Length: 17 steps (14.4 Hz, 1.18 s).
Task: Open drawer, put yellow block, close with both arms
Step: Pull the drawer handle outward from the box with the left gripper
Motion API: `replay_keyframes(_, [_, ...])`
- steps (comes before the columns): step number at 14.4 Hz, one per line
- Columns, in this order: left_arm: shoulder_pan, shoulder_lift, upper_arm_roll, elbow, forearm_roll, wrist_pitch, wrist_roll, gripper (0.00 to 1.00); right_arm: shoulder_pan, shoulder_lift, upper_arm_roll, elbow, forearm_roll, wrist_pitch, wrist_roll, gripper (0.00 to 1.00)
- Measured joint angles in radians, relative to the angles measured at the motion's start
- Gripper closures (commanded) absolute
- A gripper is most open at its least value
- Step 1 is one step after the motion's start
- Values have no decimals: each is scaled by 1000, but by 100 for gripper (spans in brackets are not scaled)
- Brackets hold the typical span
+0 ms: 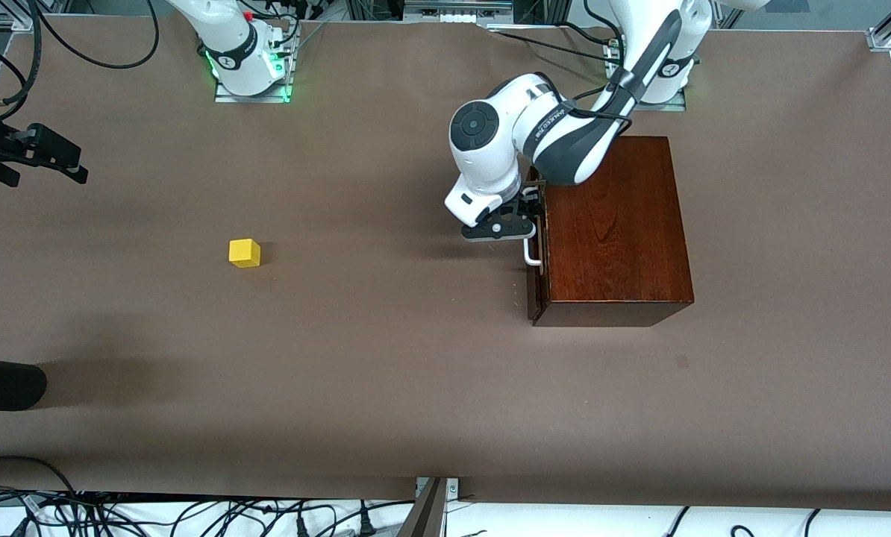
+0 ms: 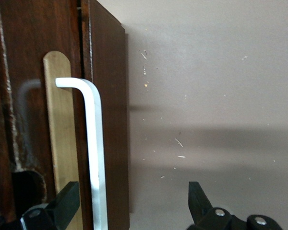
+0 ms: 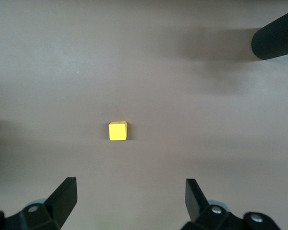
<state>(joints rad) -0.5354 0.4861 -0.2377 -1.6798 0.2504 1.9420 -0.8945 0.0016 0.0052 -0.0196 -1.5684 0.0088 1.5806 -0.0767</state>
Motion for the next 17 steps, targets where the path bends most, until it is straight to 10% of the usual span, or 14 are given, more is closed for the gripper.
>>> replay_keyframes(17, [-17, 40, 10, 0, 2, 40, -61, 0, 0, 9, 1, -6, 0, 0, 0, 0])
